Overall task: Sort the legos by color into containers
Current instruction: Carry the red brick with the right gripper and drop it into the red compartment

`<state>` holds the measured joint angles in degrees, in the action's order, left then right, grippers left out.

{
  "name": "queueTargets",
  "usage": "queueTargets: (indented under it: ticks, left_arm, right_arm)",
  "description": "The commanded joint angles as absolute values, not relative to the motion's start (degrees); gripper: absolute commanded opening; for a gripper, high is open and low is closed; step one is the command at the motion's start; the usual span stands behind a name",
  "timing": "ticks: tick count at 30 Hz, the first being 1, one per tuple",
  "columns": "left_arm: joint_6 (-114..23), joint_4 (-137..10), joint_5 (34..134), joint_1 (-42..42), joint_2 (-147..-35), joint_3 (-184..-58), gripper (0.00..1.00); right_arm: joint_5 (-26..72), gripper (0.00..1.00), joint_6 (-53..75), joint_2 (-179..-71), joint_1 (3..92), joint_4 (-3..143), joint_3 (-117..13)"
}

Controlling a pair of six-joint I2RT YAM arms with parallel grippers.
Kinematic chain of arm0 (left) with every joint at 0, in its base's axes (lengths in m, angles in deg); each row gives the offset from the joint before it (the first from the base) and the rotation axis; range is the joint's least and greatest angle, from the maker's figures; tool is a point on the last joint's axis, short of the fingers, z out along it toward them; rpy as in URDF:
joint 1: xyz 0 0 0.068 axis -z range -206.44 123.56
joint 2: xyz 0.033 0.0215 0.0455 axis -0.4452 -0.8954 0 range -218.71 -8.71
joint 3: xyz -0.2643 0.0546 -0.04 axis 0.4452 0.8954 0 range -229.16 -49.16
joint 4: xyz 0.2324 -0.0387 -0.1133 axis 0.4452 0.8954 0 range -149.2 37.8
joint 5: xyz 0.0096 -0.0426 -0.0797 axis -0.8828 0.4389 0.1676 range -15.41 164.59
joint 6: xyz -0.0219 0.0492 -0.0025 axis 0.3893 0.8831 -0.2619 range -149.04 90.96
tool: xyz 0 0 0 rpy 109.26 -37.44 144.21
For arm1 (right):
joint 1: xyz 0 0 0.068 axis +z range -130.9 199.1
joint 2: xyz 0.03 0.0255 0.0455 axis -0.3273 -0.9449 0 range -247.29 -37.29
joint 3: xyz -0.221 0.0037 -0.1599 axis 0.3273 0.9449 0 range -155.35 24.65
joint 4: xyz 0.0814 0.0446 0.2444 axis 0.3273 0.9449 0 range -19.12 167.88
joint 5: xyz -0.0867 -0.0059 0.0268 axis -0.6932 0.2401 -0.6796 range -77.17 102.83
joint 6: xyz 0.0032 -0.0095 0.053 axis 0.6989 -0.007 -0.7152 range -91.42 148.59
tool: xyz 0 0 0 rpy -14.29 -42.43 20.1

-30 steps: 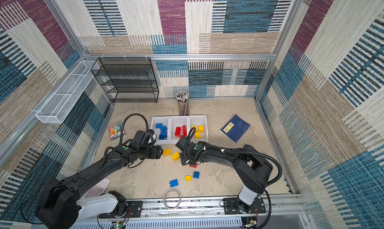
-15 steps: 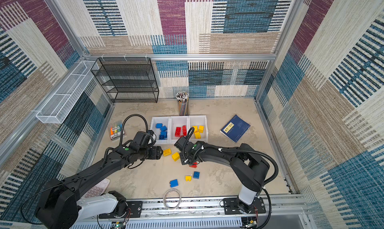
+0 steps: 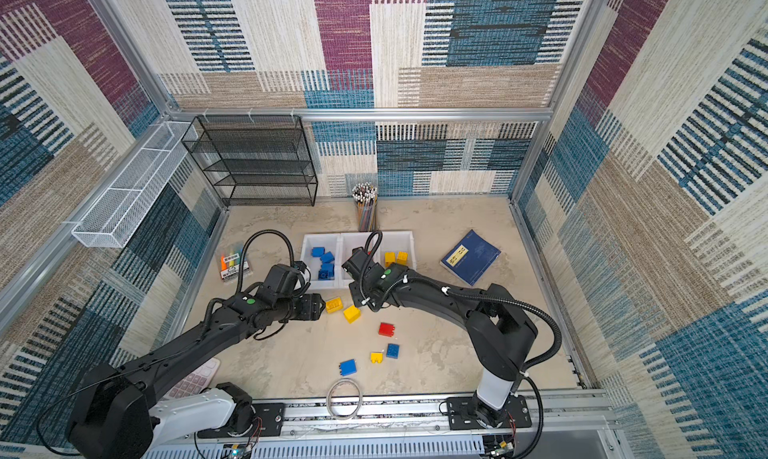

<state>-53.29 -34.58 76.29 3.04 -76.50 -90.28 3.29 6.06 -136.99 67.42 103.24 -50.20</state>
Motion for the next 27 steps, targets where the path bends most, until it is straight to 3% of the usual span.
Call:
queueTargets:
  ticks: [1, 9, 15, 27]
  left_arm:
    - [-55.0, -34.7, 76.5, 2.9, -75.7, -89.2, 0.75]
    - [-56.9, -34.8, 78.4, 3.0, -72.7, -86.3, 0.75]
    - [-56.7, -34.9, 78.8, 3.0, -71.9, -85.5, 0.75]
    - [-54.4, -37.7, 82.0, 2.9, -78.9, -87.8, 0.75]
  right_arm:
    - [2.5, 0.31, 11.2, -139.3, 65.3, 101.8, -54.4]
    - [5.7, 0.32, 12.7, -146.6, 61.2, 99.9, -61.7]
    - [5.4, 0.71, 11.7, -147.3, 61.0, 100.2, -62.6]
    - [7.2, 0.76, 5.5, -135.1, 61.0, 97.4, -50.0]
